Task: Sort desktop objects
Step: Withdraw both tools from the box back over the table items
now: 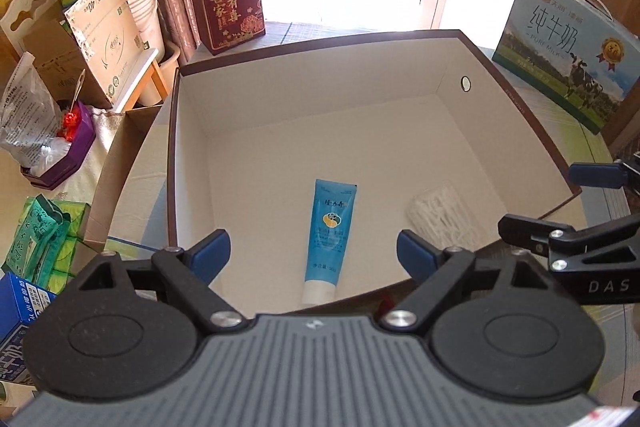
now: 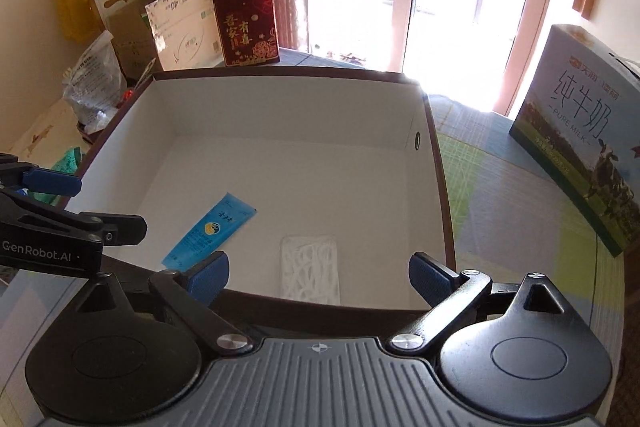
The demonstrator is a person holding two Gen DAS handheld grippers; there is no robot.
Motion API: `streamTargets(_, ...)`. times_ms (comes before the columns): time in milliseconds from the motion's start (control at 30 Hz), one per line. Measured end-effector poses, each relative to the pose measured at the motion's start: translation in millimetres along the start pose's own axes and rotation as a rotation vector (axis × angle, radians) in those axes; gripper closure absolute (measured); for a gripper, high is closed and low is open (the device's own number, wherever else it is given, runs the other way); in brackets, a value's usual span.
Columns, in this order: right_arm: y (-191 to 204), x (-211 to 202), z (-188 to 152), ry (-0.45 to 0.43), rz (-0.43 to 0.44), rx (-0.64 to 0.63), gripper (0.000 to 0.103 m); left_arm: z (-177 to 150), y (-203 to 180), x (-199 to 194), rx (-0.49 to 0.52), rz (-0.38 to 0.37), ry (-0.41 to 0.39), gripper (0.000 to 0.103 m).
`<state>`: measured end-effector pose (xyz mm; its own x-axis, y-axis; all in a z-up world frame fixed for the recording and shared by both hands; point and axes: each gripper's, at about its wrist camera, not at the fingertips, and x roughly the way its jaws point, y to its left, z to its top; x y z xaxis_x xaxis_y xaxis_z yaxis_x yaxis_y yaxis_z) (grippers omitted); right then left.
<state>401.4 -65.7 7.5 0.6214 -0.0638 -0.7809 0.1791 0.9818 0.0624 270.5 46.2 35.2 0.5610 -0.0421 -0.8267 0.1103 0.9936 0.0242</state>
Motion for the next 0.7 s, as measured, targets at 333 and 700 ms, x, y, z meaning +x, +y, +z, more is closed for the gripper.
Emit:
streamTargets(333, 0, -33, -21, -0.054, 0.012, 0.053, 0.009, -27, -3, -30, -0.025, 0.021, -0.046, 0.015)
streamTargets(700, -2, -57, -56, -0.074, -0.002, 0.115, 0.009, -57, -2, -54, -0.053, 0.040, -0.074, 0.015)
